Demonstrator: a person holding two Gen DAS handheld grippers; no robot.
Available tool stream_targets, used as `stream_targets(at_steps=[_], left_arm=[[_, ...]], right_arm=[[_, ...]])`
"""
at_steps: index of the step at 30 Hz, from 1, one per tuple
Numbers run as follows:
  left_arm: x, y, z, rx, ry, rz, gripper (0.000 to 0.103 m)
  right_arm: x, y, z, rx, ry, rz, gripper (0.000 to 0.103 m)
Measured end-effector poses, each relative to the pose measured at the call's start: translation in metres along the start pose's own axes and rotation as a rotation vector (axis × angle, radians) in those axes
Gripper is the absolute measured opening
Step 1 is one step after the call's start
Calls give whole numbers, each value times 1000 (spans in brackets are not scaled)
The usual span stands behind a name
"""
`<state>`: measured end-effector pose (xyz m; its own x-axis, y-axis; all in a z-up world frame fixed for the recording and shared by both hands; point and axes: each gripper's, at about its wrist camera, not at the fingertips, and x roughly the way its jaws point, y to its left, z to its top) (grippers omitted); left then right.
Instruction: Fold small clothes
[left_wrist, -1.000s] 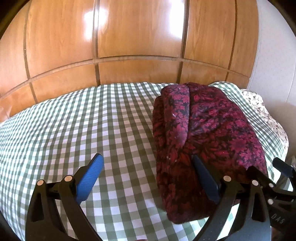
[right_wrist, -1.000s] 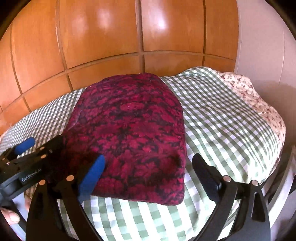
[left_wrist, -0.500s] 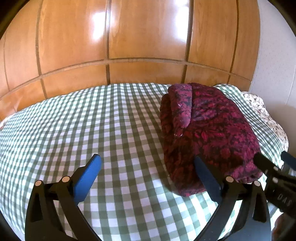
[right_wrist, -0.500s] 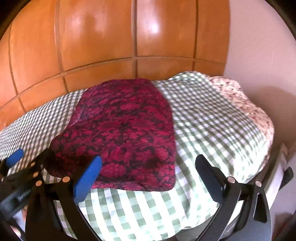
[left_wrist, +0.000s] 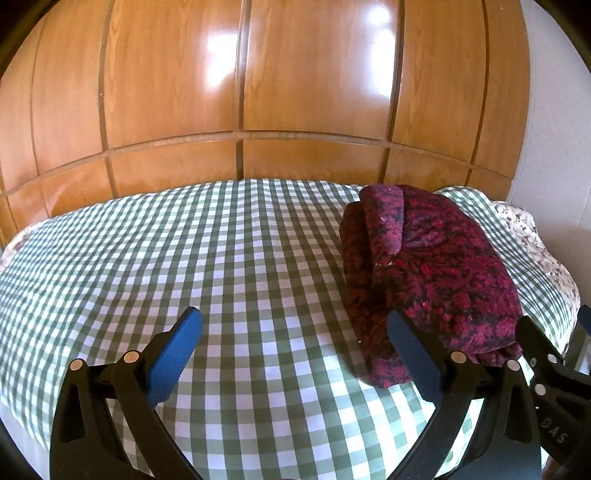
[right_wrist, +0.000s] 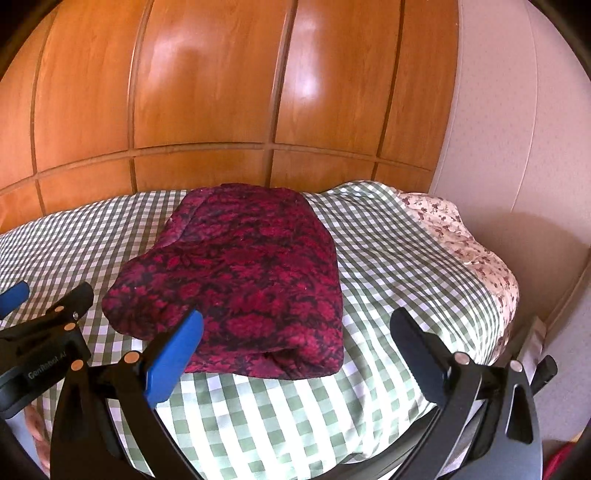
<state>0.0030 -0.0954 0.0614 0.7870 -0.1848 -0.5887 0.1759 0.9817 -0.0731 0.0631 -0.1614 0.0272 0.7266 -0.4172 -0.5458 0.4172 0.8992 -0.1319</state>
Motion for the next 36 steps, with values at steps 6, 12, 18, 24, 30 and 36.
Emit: stream_targets(at_steps=[6,12,18,24,30,36], left_arm=[[-1,-1,-1,5,-8,-21,99],[2,-6,3,28,-23,8,99],[5,-3,2,16,-9,15,99],[2,3,-4,9,-3,29,99],[-1,6,-5,10,-4,29,99],[-5,3,-7,24,-15,26,99]], right_arm=[[7,-3,-4,19,1,-6,101],[11,-16,-8,74,-32,-21,101],[12,-20,-9,85,-41,-4,101],[14,-11,-13,65,-29,26,101],[14,-13,-13,83,-26,39,101],[13,-13,-13,92,-25,44,101]])
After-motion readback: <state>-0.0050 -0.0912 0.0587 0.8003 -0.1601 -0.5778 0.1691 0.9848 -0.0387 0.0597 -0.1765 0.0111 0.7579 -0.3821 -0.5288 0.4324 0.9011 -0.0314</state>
